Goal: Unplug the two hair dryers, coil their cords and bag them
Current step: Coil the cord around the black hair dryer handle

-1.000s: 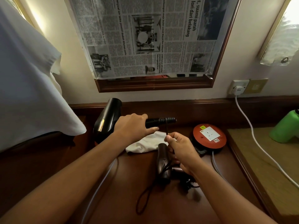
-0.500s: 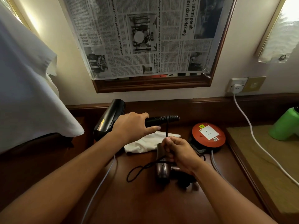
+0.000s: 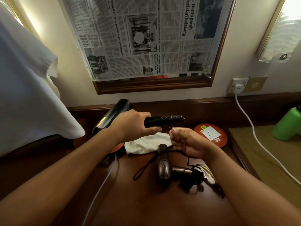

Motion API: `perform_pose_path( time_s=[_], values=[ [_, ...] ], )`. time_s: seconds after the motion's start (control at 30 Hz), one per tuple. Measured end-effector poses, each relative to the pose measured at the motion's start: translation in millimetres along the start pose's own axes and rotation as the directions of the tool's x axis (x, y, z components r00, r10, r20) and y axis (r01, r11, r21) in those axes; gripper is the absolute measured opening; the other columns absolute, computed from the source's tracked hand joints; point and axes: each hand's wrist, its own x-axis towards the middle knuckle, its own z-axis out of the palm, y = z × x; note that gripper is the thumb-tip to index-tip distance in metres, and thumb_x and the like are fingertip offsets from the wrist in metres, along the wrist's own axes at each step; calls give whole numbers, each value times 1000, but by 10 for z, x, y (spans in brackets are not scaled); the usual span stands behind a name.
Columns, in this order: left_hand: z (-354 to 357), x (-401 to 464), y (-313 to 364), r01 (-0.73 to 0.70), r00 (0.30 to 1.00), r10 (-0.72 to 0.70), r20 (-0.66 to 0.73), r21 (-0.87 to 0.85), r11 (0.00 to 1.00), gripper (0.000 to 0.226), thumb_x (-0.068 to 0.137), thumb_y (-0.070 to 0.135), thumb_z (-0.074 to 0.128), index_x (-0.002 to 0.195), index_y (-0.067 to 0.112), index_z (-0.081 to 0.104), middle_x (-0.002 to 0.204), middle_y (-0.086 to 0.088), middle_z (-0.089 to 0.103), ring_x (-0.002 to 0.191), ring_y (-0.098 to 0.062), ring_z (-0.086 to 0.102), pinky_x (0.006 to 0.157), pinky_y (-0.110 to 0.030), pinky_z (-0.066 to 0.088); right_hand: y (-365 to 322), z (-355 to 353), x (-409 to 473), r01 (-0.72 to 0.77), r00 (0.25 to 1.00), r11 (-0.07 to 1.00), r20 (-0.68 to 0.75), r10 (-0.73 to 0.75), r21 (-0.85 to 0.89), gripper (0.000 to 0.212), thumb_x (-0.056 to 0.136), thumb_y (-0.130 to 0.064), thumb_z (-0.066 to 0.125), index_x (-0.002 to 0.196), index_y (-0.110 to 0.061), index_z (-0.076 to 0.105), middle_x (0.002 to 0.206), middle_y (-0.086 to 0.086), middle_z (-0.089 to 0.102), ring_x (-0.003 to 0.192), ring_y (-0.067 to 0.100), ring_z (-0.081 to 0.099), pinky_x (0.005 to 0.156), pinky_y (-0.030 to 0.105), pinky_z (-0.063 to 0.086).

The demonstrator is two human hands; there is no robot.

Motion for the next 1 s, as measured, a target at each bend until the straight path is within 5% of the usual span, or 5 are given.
perform_pose_path(
  time_s=[0.13, 0.43, 0.6, 0.8, 1.0],
  values=[
    [-19, -10, 38, -32, 998, 28, 50, 77, 997, 47, 77, 78, 45, 82, 32, 50, 64, 9, 55, 58, -5, 54, 51, -24, 37, -181, -117, 65, 63, 988, 998, -137, -66, -26, 12, 85, 0, 50, 83, -6, 60, 65, 4, 50, 49, 9, 38, 41, 18, 29],
    [-13, -21, 132, -67, 989, 35, 142, 227, 972, 32, 83, 63, 52, 87, 34, 40, 68, 10, 49, 68, -13, 56, 64, -31, 49, -738, -161, 13, 64, 989, 905, -96, -115, -421, 6, 83, -7, 64, 80, -3, 68, 57, 5, 46, 46, 10, 36, 43, 18, 27],
    [23, -15, 164, -31, 988, -11, 156, 266, 963, 24, 84, 52, 54, 88, 31, 44, 67, 8, 45, 68, -17, 54, 65, -32, 49, -943, 38, -135, 100, 960, 560, -67, -270, -822, 6, 83, -8, 70, 86, -7, 75, 78, 2, 72, 69, 11, 67, 61, 18, 52],
    [118, 29, 129, 39, 980, -81, 184, 221, 974, 20, 81, 45, 58, 93, 29, 56, 70, 8, 52, 66, -13, 54, 62, -29, 48, -890, 238, -241, 152, 926, 151, 87, -369, -977, 13, 85, -12, 68, 94, -16, 76, 87, -5, 73, 80, 6, 67, 75, 22, 54],
    [163, 55, 91, 105, 979, -139, 150, 219, 970, 23, 77, 46, 58, 92, 28, 59, 69, 8, 52, 63, -13, 53, 57, -28, 45, -664, 327, -273, 150, 884, 11, 129, -450, -989, 17, 88, -19, 64, 100, -16, 75, 88, -2, 70, 81, 15, 64, 75, 36, 53]
  ],
)
